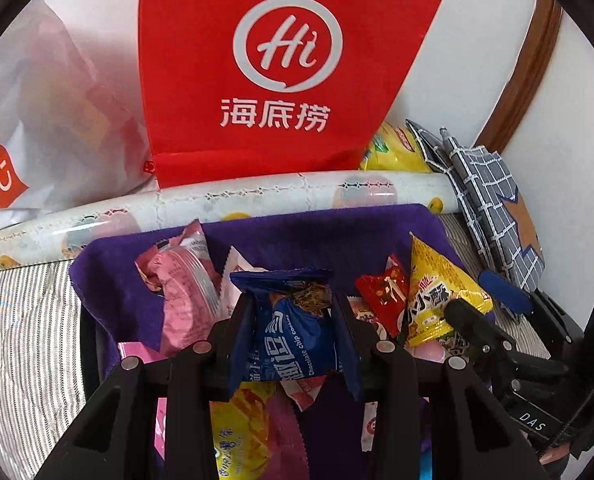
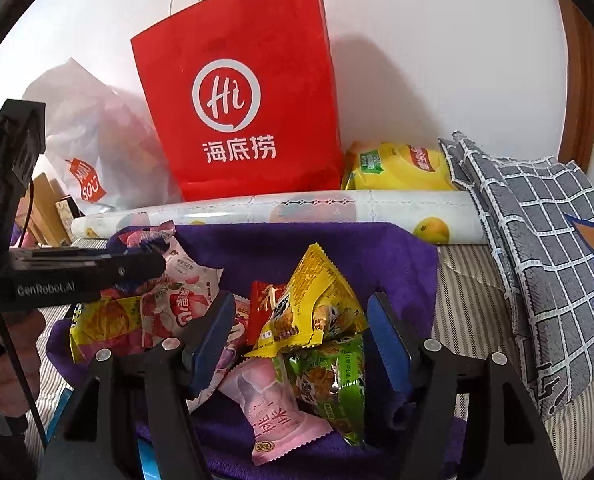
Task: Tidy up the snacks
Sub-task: 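Lower both packets onto the purple towel and open both grippers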
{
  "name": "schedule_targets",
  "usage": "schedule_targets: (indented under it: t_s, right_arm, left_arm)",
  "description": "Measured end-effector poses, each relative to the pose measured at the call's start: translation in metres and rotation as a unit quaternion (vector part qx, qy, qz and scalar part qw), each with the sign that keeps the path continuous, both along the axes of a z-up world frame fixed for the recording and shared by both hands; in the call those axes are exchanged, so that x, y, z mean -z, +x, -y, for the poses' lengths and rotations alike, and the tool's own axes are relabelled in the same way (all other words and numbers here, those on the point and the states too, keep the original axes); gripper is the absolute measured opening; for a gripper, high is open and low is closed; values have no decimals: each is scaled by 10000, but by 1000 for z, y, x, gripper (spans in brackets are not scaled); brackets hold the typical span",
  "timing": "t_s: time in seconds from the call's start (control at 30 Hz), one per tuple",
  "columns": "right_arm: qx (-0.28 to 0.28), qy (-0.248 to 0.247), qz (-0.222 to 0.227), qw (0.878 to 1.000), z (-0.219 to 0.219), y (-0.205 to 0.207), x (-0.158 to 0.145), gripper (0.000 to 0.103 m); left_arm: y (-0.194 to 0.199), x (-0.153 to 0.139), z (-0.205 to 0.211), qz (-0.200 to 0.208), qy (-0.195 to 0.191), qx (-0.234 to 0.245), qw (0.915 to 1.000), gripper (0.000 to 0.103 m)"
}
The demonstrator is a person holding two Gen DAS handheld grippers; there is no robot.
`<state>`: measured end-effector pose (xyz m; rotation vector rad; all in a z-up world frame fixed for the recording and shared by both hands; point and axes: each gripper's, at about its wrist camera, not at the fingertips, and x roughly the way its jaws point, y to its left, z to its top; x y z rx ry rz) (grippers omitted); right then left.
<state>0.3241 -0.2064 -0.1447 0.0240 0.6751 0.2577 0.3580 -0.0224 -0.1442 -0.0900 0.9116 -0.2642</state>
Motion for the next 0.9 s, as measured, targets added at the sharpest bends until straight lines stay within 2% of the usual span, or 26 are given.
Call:
schedule_targets:
  t_s: [0.5,0.6,0.77,0.9]
  right_arm:
    - [63,-65,-97,9999,2,5,8,68]
    - [48,-97,-140,9998,1,7,10,68]
    - [0,-200,-177,9996,-4,7,14,68]
    - [13,-229,-169,9996,-3,6,15,68]
  left_arm:
    - [3,6,4,-148,37,57,9999,39]
    - [5,10,7,-221,196,26,9996,39]
    - [5,13,8,-268,222,72,9994,39]
    - [4,11,8,-271,146,156,9994,44]
